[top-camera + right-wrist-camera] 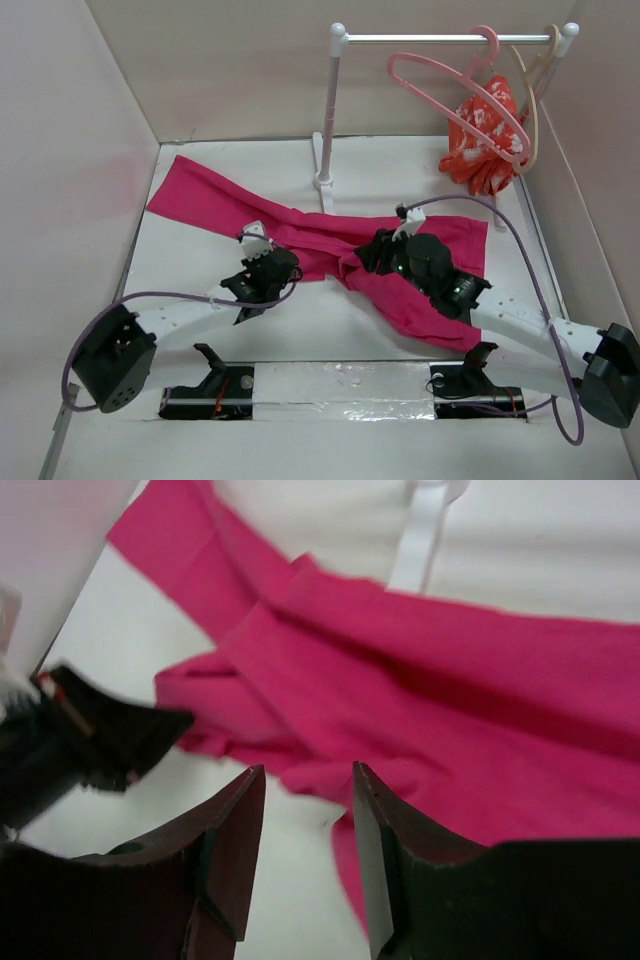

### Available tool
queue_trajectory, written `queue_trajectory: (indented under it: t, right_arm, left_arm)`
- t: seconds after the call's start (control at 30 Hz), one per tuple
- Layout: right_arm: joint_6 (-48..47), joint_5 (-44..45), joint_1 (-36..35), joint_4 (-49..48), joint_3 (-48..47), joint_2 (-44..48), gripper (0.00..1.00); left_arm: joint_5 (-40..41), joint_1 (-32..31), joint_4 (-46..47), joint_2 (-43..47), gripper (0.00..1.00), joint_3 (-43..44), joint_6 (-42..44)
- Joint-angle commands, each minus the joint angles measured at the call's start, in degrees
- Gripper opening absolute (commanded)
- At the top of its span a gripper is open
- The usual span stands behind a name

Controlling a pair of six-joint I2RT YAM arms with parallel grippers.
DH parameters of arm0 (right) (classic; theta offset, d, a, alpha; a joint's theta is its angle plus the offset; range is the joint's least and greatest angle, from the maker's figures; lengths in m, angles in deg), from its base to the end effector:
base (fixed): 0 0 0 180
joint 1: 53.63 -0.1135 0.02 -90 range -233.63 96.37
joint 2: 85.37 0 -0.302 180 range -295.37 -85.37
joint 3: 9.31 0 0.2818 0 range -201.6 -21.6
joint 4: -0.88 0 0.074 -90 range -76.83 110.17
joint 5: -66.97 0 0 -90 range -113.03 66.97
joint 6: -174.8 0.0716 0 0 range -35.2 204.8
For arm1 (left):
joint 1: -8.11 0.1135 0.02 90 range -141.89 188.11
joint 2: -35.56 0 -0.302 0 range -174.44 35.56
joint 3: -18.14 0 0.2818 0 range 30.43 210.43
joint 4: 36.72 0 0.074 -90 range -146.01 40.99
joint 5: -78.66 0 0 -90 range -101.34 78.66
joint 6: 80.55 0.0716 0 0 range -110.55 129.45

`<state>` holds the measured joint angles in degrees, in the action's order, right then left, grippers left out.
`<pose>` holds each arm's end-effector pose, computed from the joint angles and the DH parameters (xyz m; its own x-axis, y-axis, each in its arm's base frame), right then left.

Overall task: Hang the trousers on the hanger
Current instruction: Flatten out the trousers at the center of the board.

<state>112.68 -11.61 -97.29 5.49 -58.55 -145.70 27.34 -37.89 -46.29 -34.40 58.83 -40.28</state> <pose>0.2166 0.1871 0.2827 -0.4250 0.2280 -0.8760 -0.3847 0.8305 0.4028 0.2152 -0.1585 0.1780 -0.4521 -0.3893 -0.8025 -0.1880 0.9211 -0.3410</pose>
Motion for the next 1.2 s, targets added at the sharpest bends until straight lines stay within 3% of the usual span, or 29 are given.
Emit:
queue_trajectory:
  t: [0.0,0.13,0.23,0.27,0.3,0.33,0.4,0.47,0.67,0.9,1.07,1.17]
  right_arm:
    - [0.1,4.7,-5.4,2.6,2.2,1.5,0.47]
    - [-0.5,3.6,-8.9,5.0,2.5,2.6,0.56]
    - [-1.0,1.7,-12.8,3.2,2.3,0.8,0.55]
    - [-1.2,1.8,-13.8,2.7,1.9,0.1,0.5]
    - [-1.2,3.0,-14.7,2.7,1.4,-1.3,0.32]
    - [-1.0,3.8,-15.9,4.0,0.0,-2.0,0.24]
    - [-0.9,4.7,-16.8,3.9,-0.5,-2.4,0.16]
    - [-1.0,4.8,-17.4,4.3,-0.7,-2.0,0.17]
    - [-0.7,5.6,-18.0,6.2,0.9,1.9,0.22]
    - [0.1,6.4,-18.0,6.3,3.5,5.2,0.25]
    - [0.3,8.2,-18.0,6.0,4.0,4.6,0.27]
    - [0.4,9.8,-18.0,4.7,4.3,4.3,0.29]
  left_arm:
    - [3.2,-0.1,-5.4,8.2,0.0,5.1,1.0]
    - [4.1,0.6,-12.0,18.7,0.0,7.9,3.2]
    - [2.7,2.2,-15.3,25.5,0.0,8.3,3.6]
    - [1.5,2.8,-16.2,26.3,0.07,6.6,1.9]
    - [0.3,4.3,-16.6,26.8,0.3,5.5,0.4]
    - [-1.3,5.3,-17.2,26.6,0.41,4.2,-1.4]
    - [-3.3,7.4,-17.5,26.1,0.64,-0.1,-5.5]
    - [-6.7,11.1,-14.3,26.4,0.69,-4.6,-6.4]
    - [-18.5,22.9,-2.6,25.5,0.7,-12.5,-2.7]
    - [-26.3,25.2,12.6,15.9,0.65,-14.0,1.3]
    - [-28.5,23.7,17.4,12.6,0.47,-14.3,0.3]
    - [-28.8,23.7,18.2,10.9,0.29,-13.7,0.2]
